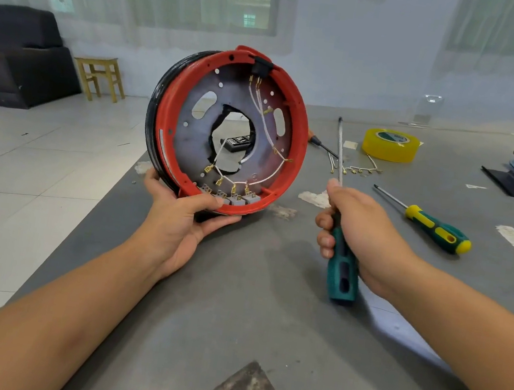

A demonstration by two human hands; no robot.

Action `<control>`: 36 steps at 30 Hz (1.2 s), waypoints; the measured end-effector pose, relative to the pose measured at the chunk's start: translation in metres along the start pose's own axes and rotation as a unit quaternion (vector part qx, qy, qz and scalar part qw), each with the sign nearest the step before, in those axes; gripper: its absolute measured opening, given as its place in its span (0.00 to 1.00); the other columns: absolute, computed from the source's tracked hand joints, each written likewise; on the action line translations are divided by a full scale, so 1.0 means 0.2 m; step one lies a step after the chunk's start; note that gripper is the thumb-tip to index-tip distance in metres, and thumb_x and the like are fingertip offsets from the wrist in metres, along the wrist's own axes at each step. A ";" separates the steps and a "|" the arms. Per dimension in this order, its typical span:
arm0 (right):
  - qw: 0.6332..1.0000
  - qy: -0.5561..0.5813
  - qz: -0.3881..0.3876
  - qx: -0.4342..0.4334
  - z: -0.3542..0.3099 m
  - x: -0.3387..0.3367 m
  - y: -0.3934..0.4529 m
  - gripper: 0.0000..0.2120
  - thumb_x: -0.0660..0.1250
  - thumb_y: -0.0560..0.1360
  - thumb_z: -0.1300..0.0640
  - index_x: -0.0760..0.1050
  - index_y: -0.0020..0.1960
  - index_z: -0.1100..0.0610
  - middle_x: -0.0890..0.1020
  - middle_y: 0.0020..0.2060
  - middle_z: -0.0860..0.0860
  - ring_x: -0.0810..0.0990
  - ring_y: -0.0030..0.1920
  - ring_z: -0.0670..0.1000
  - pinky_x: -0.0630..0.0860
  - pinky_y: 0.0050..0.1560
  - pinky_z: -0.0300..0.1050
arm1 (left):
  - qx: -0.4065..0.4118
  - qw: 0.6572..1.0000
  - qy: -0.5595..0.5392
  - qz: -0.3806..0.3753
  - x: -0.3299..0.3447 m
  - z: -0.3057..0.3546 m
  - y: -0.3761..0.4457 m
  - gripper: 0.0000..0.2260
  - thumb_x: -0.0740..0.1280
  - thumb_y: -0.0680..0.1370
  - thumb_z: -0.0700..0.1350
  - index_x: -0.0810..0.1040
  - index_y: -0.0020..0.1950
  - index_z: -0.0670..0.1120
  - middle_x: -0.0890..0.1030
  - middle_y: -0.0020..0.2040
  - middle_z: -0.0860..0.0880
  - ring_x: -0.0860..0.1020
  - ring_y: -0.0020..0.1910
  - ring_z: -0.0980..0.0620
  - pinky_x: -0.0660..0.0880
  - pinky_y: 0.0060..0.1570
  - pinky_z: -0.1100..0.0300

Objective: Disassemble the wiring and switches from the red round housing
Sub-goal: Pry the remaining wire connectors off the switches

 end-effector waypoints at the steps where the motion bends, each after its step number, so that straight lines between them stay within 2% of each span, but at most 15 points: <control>1: 1.000 0.016 0.004 0.011 0.02 0.01 0.01 0.14 0.62 0.84 0.45 0.68 0.48 0.54 0.71 0.34 0.52 0.71 0.25 0.50 0.71 0.26 0.44 | -0.005 1.000 -0.003 -0.005 0.00 0.00 0.00 0.36 0.71 0.65 0.25 0.66 0.59 0.60 0.73 0.72 0.39 0.86 0.56 0.35 0.83 0.49 0.32; 5: 0.997 0.070 0.015 0.038 0.08 0.06 0.06 0.11 0.71 0.79 0.50 0.72 0.52 0.54 0.73 0.46 0.54 0.78 0.26 0.49 0.78 0.29 0.42 | -0.034 0.999 -0.011 -0.019 0.00 0.00 0.01 0.39 0.71 0.66 0.26 0.67 0.66 0.62 0.77 0.67 0.40 0.86 0.55 0.35 0.83 0.49 0.33; 9: 0.995 0.094 -0.016 0.037 0.09 0.11 0.11 0.15 0.76 0.76 0.52 0.79 0.57 0.59 0.83 0.54 0.56 0.87 0.39 0.57 0.85 0.38 0.46 | -0.075 0.996 -0.013 -0.041 0.00 -0.01 0.01 0.41 0.71 0.66 0.26 0.67 0.70 0.60 0.84 0.55 0.41 0.83 0.58 0.29 0.82 0.49 0.32; 11: 0.994 0.098 -0.040 0.018 0.09 0.12 0.13 0.13 0.74 0.77 0.55 0.80 0.57 0.62 0.86 0.51 0.59 0.88 0.43 0.59 0.84 0.36 0.44 | -0.094 0.994 -0.007 -0.062 0.01 -0.01 0.00 0.40 0.70 0.66 0.27 0.69 0.71 0.59 0.83 0.59 0.39 0.82 0.61 0.28 0.82 0.49 0.31; 13: 0.993 0.113 -0.044 0.010 0.09 0.12 0.13 0.07 0.73 0.78 0.60 0.79 0.53 0.61 0.87 0.49 0.59 0.88 0.45 0.57 0.83 0.37 0.43 | -0.102 0.992 -0.001 -0.074 0.01 -0.01 0.00 0.41 0.70 0.67 0.28 0.69 0.73 0.60 0.82 0.61 0.38 0.83 0.61 0.29 0.82 0.50 0.31; 15: 0.990 0.133 -0.039 0.011 0.09 0.11 0.13 0.03 0.71 0.78 0.63 0.78 0.51 0.60 0.87 0.49 0.60 0.88 0.46 0.57 0.83 0.38 0.45 | -0.098 0.992 -0.005 -0.078 0.02 -0.01 0.00 0.40 0.70 0.68 0.28 0.68 0.72 0.60 0.84 0.55 0.41 0.85 0.55 0.35 0.82 0.50 0.31; 18: 0.988 0.149 -0.031 0.003 0.09 0.10 0.13 0.02 0.70 0.78 0.64 0.79 0.51 0.59 0.87 0.49 0.61 0.87 0.48 0.57 0.84 0.40 0.46 | -0.104 0.991 -0.019 -0.080 0.06 -0.02 -0.02 0.33 0.72 0.70 0.32 0.68 0.69 0.55 0.85 0.49 0.45 0.87 0.51 0.41 0.83 0.51 0.34; 21: 0.985 0.169 -0.020 -0.003 0.10 0.09 0.13 0.04 0.69 0.79 0.63 0.78 0.53 0.59 0.87 0.47 0.58 0.87 0.45 0.53 0.83 0.39 0.45 | -0.138 0.988 -0.016 -0.072 0.10 -0.03 -0.04 0.28 0.76 0.71 0.37 0.71 0.67 0.52 0.87 0.55 0.45 0.86 0.56 0.37 0.84 0.51 0.40; 25: 0.986 0.167 -0.017 -0.018 0.10 0.09 0.14 0.03 0.69 0.80 0.62 0.78 0.53 0.59 0.87 0.49 0.59 0.87 0.48 0.54 0.83 0.41 0.45 | -0.188 0.979 0.033 -0.068 0.15 -0.03 -0.07 0.29 0.79 0.71 0.43 0.72 0.68 0.52 0.86 0.61 0.40 0.86 0.56 0.32 0.85 0.49 0.45; 28: 0.986 0.162 -0.015 -0.026 0.11 0.09 0.14 0.02 0.69 0.79 0.61 0.78 0.51 0.58 0.87 0.49 0.58 0.87 0.49 0.55 0.84 0.42 0.45 | -0.225 0.970 0.061 -0.070 0.17 -0.03 -0.09 0.31 0.78 0.72 0.45 0.70 0.71 0.50 0.86 0.60 0.37 0.86 0.55 0.32 0.86 0.47 0.48; 32: 0.988 0.150 -0.021 -0.030 0.11 0.09 0.15 0.01 0.70 0.79 0.61 0.79 0.49 0.56 0.88 0.47 0.56 0.88 0.48 0.53 0.83 0.42 0.44 | -0.248 0.964 0.062 -0.076 0.17 -0.02 -0.11 0.35 0.79 0.71 0.43 0.69 0.74 0.51 0.85 0.57 0.30 0.86 0.55 0.32 0.86 0.46 0.49; 36: 0.989 0.140 -0.029 -0.036 0.11 0.10 0.15 0.03 0.69 0.79 0.62 0.80 0.47 0.56 0.88 0.44 0.55 0.88 0.44 0.51 0.82 0.39 0.42 | -0.265 0.959 0.040 -0.091 0.18 -0.02 -0.11 0.33 0.77 0.72 0.41 0.71 0.75 0.38 0.83 0.58 0.28 0.86 0.57 0.33 0.85 0.46 0.52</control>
Point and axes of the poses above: each hand's wrist, its own y-axis towards the middle knuckle, its own x-axis out of the palm, z = x × y, the point moved 2 cm from there along y, towards the middle knuckle
